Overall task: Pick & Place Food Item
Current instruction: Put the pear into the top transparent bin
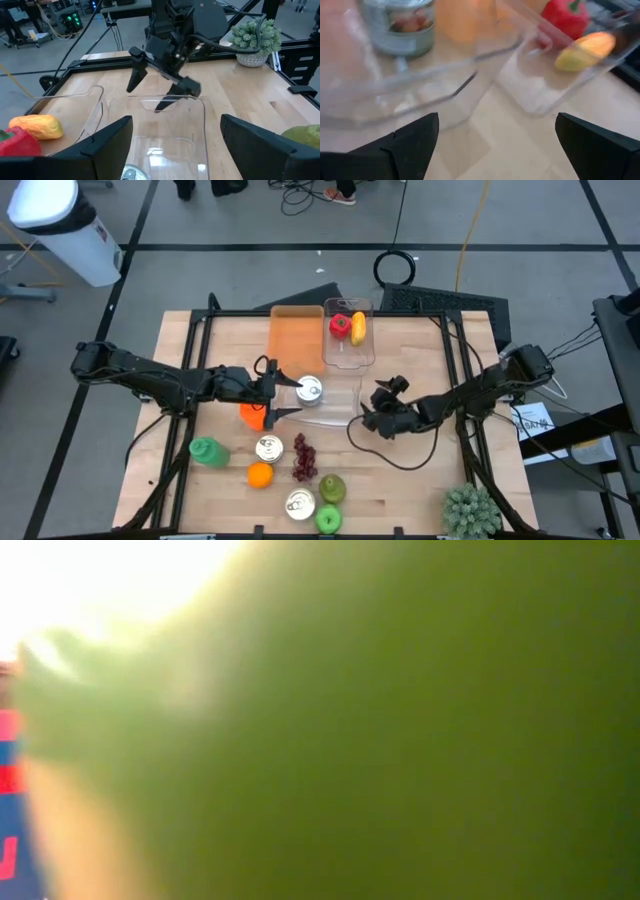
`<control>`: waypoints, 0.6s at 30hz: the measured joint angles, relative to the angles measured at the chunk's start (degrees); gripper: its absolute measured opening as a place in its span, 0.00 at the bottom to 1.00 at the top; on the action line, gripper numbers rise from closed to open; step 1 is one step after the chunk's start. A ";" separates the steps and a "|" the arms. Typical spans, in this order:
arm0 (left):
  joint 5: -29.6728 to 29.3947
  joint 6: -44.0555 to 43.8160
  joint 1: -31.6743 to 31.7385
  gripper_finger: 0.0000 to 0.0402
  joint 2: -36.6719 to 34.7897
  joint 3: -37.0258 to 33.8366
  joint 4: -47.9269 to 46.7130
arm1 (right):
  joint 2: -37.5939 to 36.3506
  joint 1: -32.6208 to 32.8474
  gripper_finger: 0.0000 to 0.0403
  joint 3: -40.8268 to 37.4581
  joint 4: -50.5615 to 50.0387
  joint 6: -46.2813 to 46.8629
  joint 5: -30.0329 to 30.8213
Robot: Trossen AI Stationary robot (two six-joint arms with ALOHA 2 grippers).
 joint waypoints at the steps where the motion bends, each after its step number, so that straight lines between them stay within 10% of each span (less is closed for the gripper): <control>1: 0.00 0.00 0.00 0.77 0.00 0.00 -0.04 | -0.70 0.34 0.94 -0.01 -0.34 0.02 -0.45; 18: -0.01 -0.13 0.00 0.82 0.02 0.04 -0.24 | -11.25 9.06 0.94 0.03 2.14 2.16 -9.01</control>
